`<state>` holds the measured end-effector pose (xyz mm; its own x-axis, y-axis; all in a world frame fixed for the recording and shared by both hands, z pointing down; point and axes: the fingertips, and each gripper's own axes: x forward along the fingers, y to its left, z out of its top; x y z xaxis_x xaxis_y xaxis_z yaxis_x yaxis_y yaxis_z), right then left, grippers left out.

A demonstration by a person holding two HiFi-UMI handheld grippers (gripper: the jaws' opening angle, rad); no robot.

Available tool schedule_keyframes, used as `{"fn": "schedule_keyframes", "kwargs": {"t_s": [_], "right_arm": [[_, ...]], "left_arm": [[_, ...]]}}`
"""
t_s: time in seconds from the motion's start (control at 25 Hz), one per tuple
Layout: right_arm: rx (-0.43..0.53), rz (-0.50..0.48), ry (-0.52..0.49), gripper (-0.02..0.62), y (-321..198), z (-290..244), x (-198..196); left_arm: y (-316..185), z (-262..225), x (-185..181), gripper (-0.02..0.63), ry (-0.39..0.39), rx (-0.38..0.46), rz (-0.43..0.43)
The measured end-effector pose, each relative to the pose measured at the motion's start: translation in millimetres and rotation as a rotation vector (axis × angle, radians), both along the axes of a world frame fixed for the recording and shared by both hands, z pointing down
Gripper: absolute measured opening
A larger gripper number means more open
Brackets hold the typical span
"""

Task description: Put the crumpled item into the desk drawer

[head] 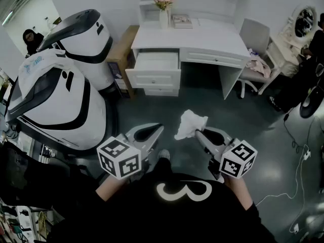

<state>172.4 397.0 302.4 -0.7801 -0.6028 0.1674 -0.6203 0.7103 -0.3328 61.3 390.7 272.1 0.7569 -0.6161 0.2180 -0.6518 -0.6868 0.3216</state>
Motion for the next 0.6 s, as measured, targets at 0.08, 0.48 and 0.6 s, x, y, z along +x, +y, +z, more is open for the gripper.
{"fn": "schedule_keyframes", "kwargs": {"t_s": [0.08, 0.48, 0.6], "right_arm": [[0.004, 0.012, -0.003, 0.037, 2, -1, 6], [-0.009, 0.061, -0.014, 0.037, 1, 3, 29], [-0.022, 0.076, 0.001, 0.037, -4, 6, 29]], "left_arm": [[0, -1, 6, 0.011, -0.003, 0.005, 0.009], [-3, 0, 28, 0.01, -0.027, 0.011, 0.042], [-7, 1, 26, 0.011, -0.029, 0.003, 0.044]]}}
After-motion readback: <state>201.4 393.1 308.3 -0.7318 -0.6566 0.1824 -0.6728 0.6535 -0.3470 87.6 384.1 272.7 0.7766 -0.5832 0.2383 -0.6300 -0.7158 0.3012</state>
